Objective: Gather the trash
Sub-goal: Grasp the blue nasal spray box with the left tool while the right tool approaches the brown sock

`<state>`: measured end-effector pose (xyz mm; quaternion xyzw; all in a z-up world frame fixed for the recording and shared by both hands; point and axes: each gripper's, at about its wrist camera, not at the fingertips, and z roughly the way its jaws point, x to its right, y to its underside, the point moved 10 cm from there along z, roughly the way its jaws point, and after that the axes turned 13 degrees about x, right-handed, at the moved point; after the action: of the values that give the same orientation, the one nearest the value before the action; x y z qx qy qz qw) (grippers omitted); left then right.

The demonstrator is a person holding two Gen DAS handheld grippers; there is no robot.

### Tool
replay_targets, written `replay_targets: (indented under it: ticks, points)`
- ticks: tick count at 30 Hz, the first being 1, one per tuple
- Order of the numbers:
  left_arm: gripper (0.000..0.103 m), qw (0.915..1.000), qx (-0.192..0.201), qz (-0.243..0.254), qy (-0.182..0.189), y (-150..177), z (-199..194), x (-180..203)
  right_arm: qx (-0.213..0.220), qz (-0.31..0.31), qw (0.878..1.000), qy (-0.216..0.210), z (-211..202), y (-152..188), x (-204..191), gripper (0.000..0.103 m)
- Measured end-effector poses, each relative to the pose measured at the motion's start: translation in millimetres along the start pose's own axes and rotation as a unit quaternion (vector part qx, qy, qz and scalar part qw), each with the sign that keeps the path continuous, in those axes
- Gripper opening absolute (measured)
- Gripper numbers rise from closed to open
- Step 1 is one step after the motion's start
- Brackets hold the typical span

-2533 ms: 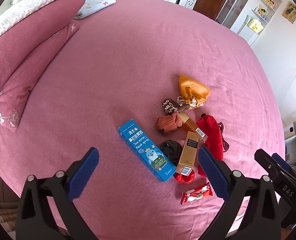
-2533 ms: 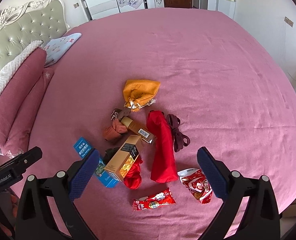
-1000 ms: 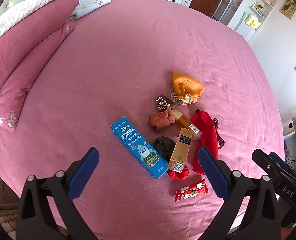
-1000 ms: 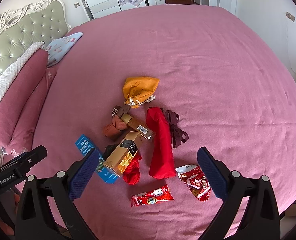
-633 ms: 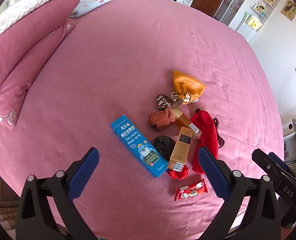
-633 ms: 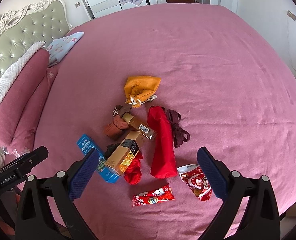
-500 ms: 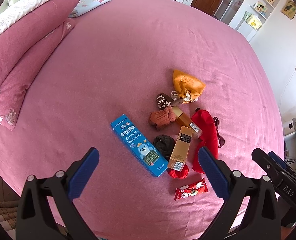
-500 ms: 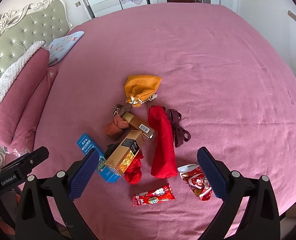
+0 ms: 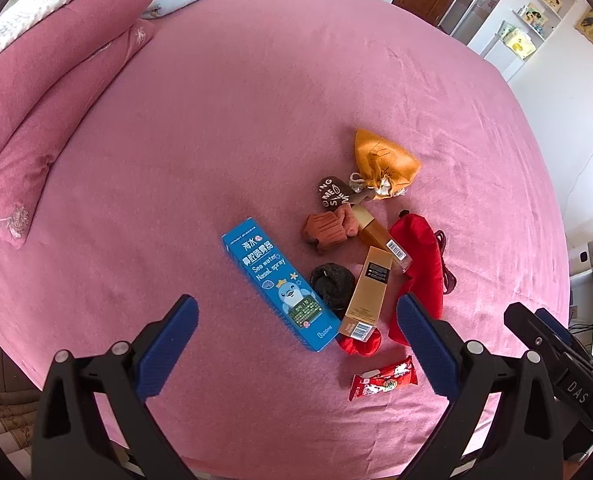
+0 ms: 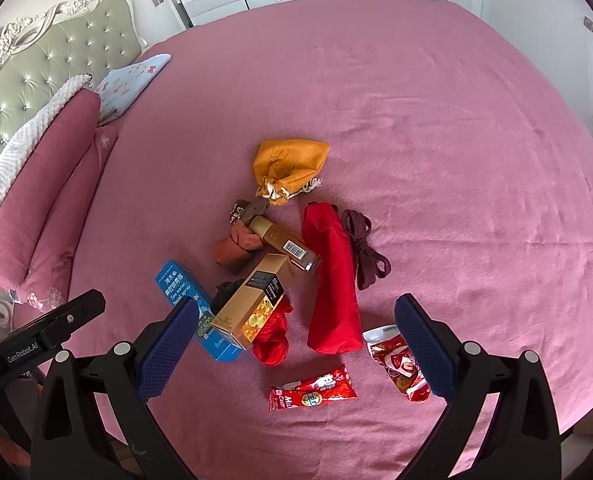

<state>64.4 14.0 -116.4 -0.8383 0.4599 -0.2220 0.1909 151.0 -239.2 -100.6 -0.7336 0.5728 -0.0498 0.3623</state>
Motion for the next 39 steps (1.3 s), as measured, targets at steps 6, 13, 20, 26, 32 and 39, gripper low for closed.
replay_targets:
  ticks: [6,13,20,26,32,39]
  points:
    - [0.099,0.9998,-0.016,-0.009,-0.010,2.0,14.1,-7.2,-0.012,-0.005,1.000,-0.007,13.1,0.6,-5.4,0.095]
    - [0.099,0.9981,-0.044,-0.038,-0.019,5.9,40.8,-18.7,-0.025,-0.014,0.999,-0.019,36.4,-4.7,-14.8,0.095]
    - [0.099,0.9937,-0.076,-0.079,-0.022,11.5,72.5,-26.4,-0.040,-0.033,0.998,-0.028,65.6,-11.1,-26.3,0.095]
    - [0.099,0.9889,-0.101,-0.105,-0.029,17.4,101.0,-32.4,-0.051,-0.050,0.997,-0.036,87.1,-15.0,-33.5,0.095]
    - [0.099,0.9807,-0.132,-0.141,-0.034,32.5,134.8,-42.0,-0.062,-0.061,0.995,-0.045,110.4,-15.2,-40.0,0.095]
    - [0.099,0.9675,-0.174,-0.177,-0.047,57.0,174.5,-50.6,-0.071,-0.071,0.993,-0.053,132.3,-15.7,-46.3,0.095]
